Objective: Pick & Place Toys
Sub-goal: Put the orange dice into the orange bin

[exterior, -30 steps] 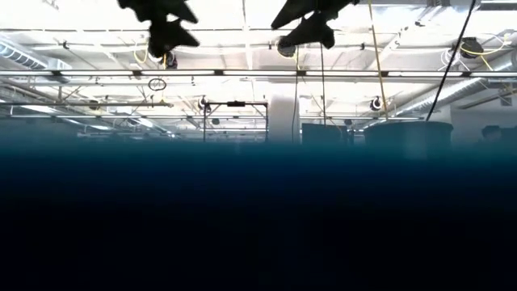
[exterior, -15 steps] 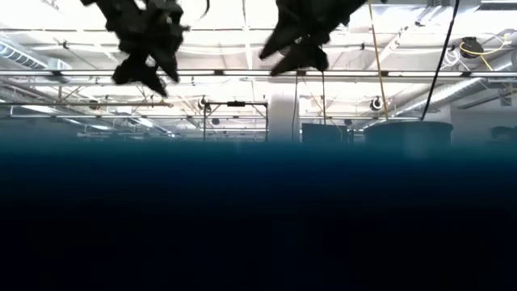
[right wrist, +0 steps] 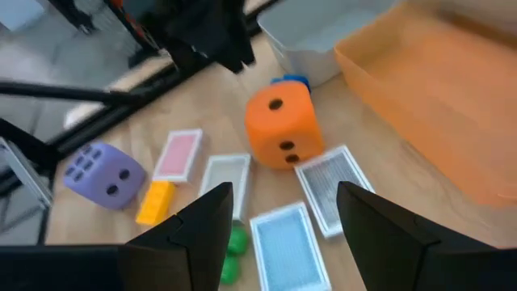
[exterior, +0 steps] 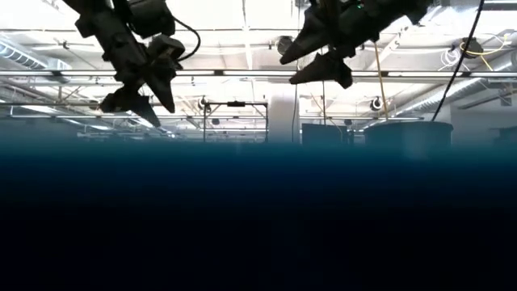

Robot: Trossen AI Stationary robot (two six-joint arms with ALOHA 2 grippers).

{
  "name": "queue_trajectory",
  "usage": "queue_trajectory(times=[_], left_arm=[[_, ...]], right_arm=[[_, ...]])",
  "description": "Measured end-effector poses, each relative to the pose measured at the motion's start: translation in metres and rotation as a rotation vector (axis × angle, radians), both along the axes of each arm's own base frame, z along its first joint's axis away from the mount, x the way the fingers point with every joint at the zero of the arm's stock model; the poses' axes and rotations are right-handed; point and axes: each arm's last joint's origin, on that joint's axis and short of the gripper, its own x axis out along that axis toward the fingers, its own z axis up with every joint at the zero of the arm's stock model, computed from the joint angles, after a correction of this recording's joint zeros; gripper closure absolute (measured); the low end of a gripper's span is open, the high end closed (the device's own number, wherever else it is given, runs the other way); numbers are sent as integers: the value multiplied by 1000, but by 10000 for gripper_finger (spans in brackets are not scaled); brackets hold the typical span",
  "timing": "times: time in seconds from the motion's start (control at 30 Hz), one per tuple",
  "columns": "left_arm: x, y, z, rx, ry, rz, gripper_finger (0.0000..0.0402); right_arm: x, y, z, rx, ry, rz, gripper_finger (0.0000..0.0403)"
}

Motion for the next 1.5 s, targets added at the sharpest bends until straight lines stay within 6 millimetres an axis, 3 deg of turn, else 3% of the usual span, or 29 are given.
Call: queue_trajectory(times=[0.3, 0.6, 1.13, 1.3, 1.5], left_arm=[[-9, 14, -15, -25, 45, 61, 204], [-1, 19, -16, -42, -16, 26, 202], [6, 20, -28, -57, 32, 30, 110], [13, 15, -29, -43, 14, 3, 101], [25, 13, -45, -73, 46, 1, 100]], right_arm=[[-15, -1, -6, 17, -91, -15, 191], [-15, -8, -5, -4, -89, -31, 191], [-16, -11, -6, -30, -81, -32, 191], [-16, -11, -6, -32, -80, -31, 192], [-16, -11, -6, -35, -78, -30, 193]])
